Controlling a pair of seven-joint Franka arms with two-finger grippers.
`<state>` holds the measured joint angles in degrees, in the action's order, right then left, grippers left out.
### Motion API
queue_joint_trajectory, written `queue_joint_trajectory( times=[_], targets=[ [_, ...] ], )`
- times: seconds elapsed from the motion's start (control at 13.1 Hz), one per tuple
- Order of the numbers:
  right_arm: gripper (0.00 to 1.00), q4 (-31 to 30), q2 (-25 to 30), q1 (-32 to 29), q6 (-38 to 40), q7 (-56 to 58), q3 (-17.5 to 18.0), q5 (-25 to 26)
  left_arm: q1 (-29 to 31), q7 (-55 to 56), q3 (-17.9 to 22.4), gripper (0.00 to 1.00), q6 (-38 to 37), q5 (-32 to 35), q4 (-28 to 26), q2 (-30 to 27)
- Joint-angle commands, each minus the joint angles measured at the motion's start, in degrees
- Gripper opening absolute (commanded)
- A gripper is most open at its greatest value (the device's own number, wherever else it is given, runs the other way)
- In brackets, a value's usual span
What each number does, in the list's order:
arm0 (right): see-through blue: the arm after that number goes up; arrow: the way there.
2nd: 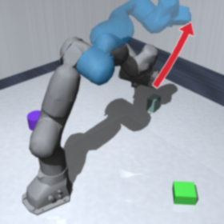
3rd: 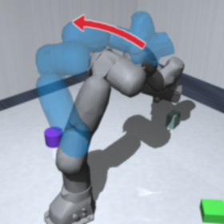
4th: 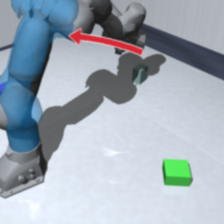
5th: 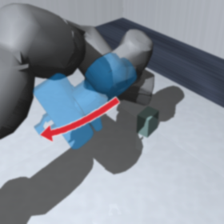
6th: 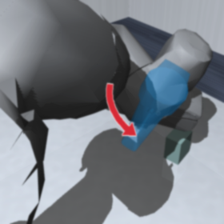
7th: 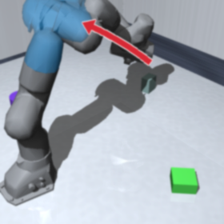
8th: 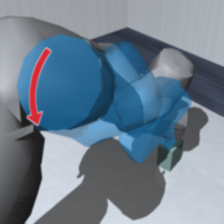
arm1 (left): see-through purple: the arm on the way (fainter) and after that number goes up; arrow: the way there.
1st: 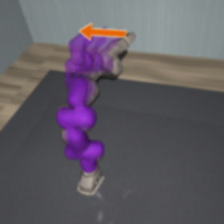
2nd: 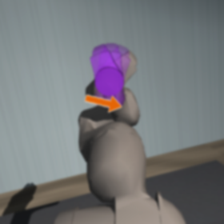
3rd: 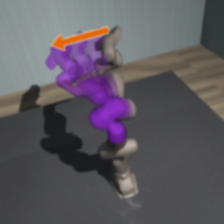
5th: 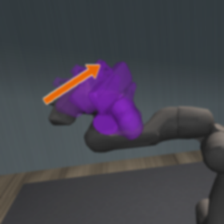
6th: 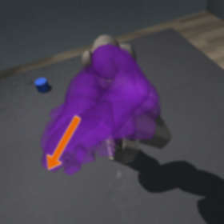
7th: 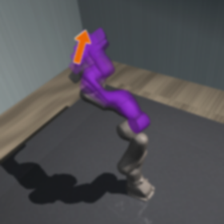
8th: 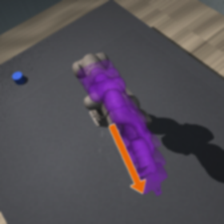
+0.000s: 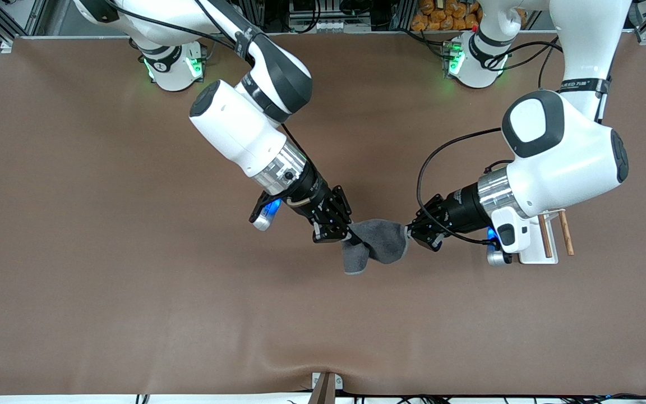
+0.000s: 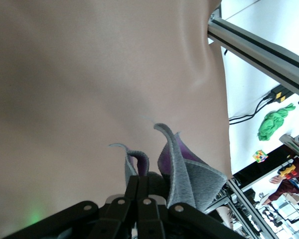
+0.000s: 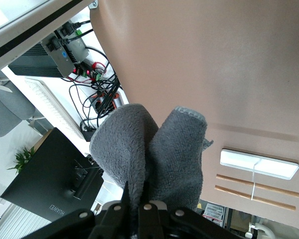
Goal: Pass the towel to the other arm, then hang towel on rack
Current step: 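Open the right gripper while the left gripper pulls the towel away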
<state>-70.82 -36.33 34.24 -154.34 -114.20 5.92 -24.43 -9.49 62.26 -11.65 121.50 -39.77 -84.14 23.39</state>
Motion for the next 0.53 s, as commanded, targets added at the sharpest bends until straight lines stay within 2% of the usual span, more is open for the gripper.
queue_joint_trajectory(
  times=[0.0,0.08,0.15,0.23,0.46],
  targets=[
    [0.0,0.34,0.47,-0.14,0.62,-0.49,-0.03,-0.17,2.44,-4.93,1.1,0.0,-6.43,1.52,0.47,-1.93],
    [0.33,0.34,0.47,-0.23,0.71,-0.49,-0.03,-0.35,4.02,-7.57,0.93,0.0,-8.8,4.58,0.38,-2.47],
    [0.94,0.34,0.47,-0.14,0.71,-0.67,-0.03,-0.35,5.34,-9.94,0.93,0.0,-12.39,6.96,0.38,-3.08],
    [1.0,0.16,0.55,-0.14,0.8,-0.67,-0.12,-0.09,6.31,-13.71,0.93,0.0,-15.38,8.98,0.38,-3.61],
    [1.0,-0.1,1.08,-0.23,2.28,-0.5,-0.29,0.18,10.09,-24.09,0.93,0.0,-22.6,15.22,0.29,-4.93]
  ],
)
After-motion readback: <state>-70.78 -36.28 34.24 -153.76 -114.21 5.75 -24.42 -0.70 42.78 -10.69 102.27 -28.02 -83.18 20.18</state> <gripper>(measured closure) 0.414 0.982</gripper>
